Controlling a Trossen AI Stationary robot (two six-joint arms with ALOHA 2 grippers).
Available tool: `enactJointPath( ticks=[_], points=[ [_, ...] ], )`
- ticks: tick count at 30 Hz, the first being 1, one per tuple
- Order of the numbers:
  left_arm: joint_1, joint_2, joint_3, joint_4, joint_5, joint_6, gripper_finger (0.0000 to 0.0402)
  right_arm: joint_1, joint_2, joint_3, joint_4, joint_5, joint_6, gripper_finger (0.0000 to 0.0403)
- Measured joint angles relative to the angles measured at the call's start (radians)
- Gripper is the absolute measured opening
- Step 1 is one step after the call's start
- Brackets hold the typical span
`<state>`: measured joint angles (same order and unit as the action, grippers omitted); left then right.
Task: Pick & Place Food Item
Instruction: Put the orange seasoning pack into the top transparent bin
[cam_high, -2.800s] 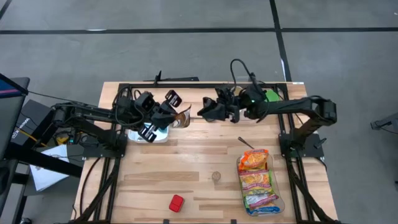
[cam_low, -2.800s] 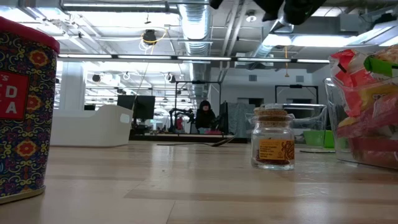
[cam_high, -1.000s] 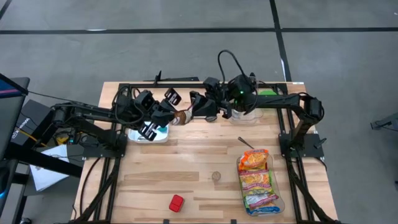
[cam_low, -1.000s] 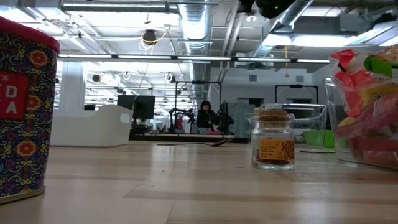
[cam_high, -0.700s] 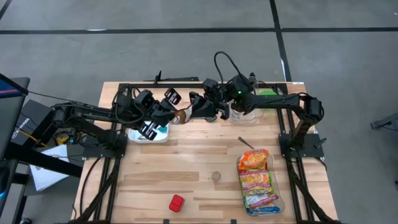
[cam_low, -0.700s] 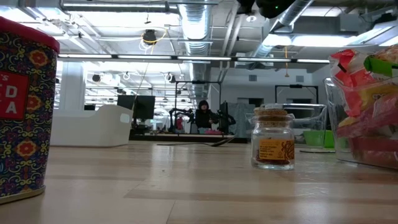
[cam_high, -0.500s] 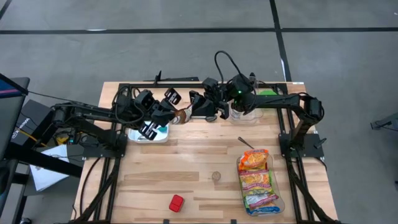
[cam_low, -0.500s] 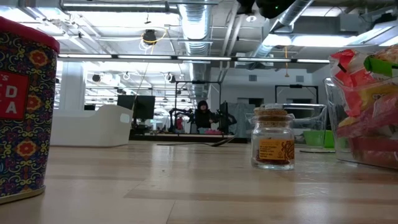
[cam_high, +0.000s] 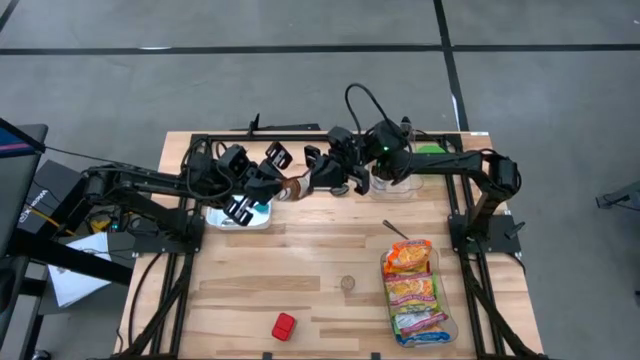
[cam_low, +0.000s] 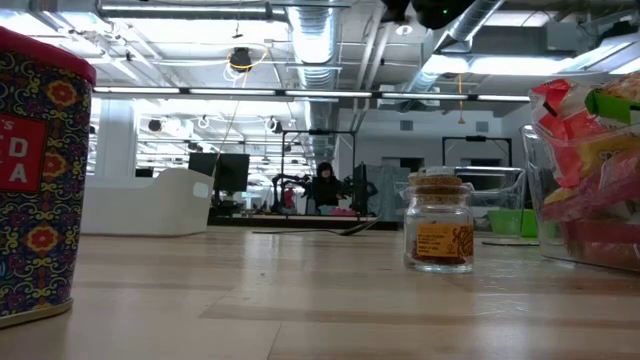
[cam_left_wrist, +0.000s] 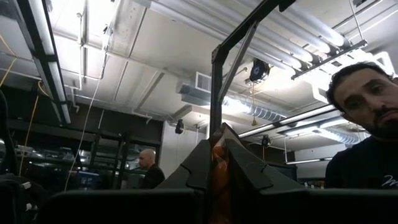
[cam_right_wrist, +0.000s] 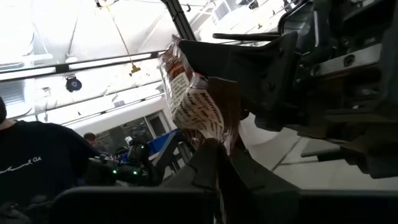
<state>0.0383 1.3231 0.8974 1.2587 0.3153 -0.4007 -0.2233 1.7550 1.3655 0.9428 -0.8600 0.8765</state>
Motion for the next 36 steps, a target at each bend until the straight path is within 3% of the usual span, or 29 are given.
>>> enactJointPath(
  ticks=[6,10,17,26,30,36],
  points=[
    [0.0,0.0,0.0,-0.002,0.001,0.0,0.0024,0.001,-0.002,0.0,0.0,-0.003,-0.005,0.0001],
    [0.0,0.0,0.0,-0.032,-0.081,-0.074,0.0052,0.002,-0.002,0.0,0.0,-0.005,-0.005,0.0001],
    [0.013,-0.028,-0.02,-0.101,-0.078,-0.207,0.0157,0.002,-0.002,0.0,0.0,-0.012,0.01,0.0],
    [0.013,-0.178,-0.08,-0.161,-0.057,-0.195,0.0284,0.001,-0.004,0.0,0.003,-0.032,0.014,0.0],
    [0.013,-0.261,-0.093,-0.233,-0.058,-0.143,0.0303,0.001,-0.004,0.0,0.002,-0.034,0.014,0.0],
    [0.013,-0.388,-0.115,-0.287,-0.062,-0.039,0.0297,0.0,-0.004,0.0,0.0,-0.045,0.018,0.0]
  ],
)
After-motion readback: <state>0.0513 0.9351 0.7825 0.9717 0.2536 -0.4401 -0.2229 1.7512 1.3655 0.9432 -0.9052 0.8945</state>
